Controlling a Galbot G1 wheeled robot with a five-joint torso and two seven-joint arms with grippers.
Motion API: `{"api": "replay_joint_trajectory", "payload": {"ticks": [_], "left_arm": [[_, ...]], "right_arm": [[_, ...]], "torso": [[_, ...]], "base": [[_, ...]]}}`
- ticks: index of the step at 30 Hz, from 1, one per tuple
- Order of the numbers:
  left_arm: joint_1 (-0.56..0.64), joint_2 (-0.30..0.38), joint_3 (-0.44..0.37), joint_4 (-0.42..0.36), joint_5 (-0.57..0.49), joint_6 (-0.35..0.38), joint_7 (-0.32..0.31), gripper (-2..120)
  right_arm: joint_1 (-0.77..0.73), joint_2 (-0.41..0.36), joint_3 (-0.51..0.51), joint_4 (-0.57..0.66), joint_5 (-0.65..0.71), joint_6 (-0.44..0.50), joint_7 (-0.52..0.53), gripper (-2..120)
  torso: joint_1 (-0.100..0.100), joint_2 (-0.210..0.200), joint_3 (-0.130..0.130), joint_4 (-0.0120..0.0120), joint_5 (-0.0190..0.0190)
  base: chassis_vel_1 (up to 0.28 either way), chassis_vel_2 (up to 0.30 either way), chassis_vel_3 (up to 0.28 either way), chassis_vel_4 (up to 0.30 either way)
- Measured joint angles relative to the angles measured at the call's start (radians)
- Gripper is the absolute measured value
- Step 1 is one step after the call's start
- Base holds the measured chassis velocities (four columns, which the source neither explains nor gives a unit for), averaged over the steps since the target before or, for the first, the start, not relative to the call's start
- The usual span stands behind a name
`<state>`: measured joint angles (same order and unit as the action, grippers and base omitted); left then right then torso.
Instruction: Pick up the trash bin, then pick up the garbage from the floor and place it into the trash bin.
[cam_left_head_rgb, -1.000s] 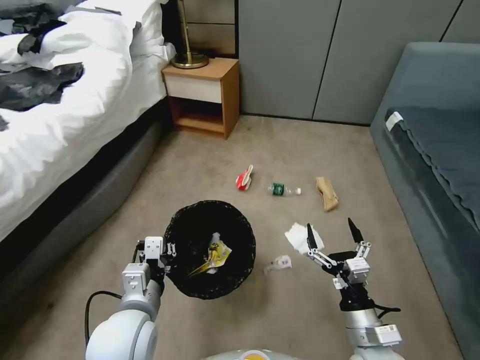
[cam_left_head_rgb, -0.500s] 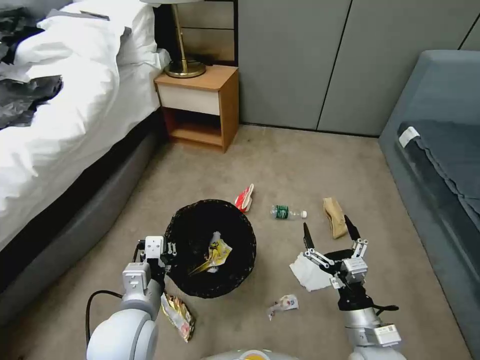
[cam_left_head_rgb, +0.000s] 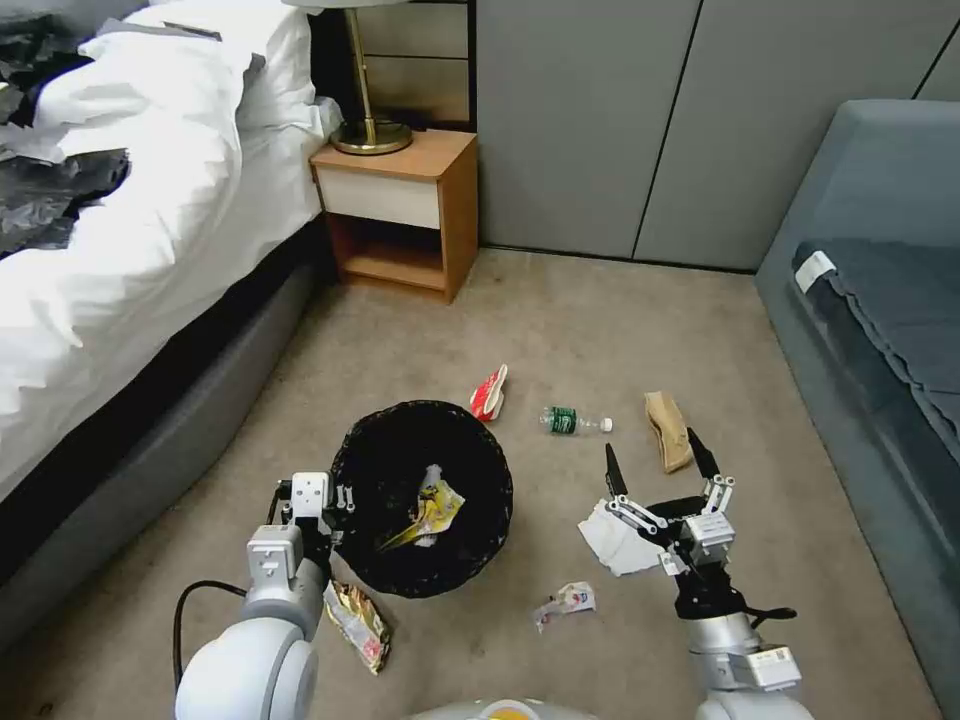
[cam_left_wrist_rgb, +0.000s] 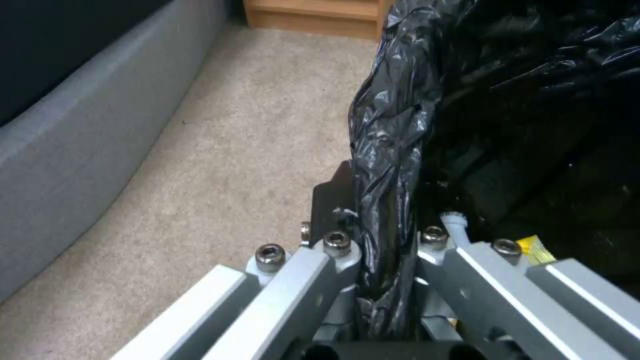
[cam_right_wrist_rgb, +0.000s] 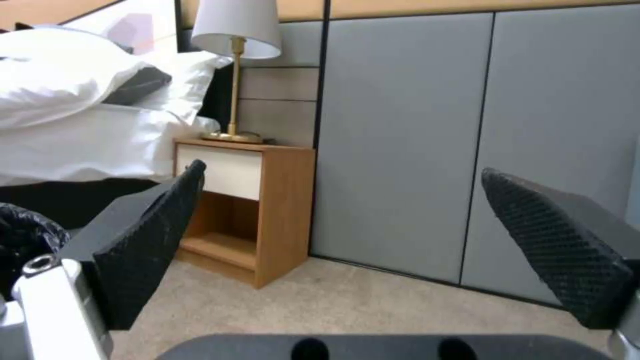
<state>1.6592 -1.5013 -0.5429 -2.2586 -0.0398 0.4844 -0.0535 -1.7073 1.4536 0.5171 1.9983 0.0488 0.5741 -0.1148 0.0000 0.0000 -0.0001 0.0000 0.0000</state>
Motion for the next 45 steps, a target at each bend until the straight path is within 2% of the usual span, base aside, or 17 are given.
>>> {"api": "replay_joint_trajectory", "payload": {"ticks": [12,25,31,45], "left_arm": [[0.001,0.002,0.0,0.0,0.001,-0.001,0.0,1],[0.002,0.004,-0.002,-0.003,0.0,-0.006,0.002,1],[0.002,0.005,-0.002,-0.003,0.001,-0.006,0.002,1],[0.002,0.005,0.0,-0.001,0.006,-0.008,0.003,1]], "right_arm": [[0.067,-0.038,-0.003,0.009,-0.017,-0.03,0.017,100],[0.207,-0.083,-0.067,-0.007,-0.062,-0.258,0.094,100],[0.22,-0.089,-0.08,-0.022,-0.092,-0.329,0.101,100],[0.211,-0.104,-0.139,-0.042,-0.029,-0.516,0.109,100]], "torso": [[0.0,0.0,0.0,0.0,0.0],[0.0,0.0,0.0,0.0001,0.0],[0.0,0.0,0.0,0.0,0.0],[0.0,0.0,0.0,0.0,-0.0001]], "base": [[0.0,0.0,0.0,0.0],[0.0,0.0,0.0,0.0],[0.0,0.0,0.0,0.0],[0.0,0.0,0.0,0.0]]}}
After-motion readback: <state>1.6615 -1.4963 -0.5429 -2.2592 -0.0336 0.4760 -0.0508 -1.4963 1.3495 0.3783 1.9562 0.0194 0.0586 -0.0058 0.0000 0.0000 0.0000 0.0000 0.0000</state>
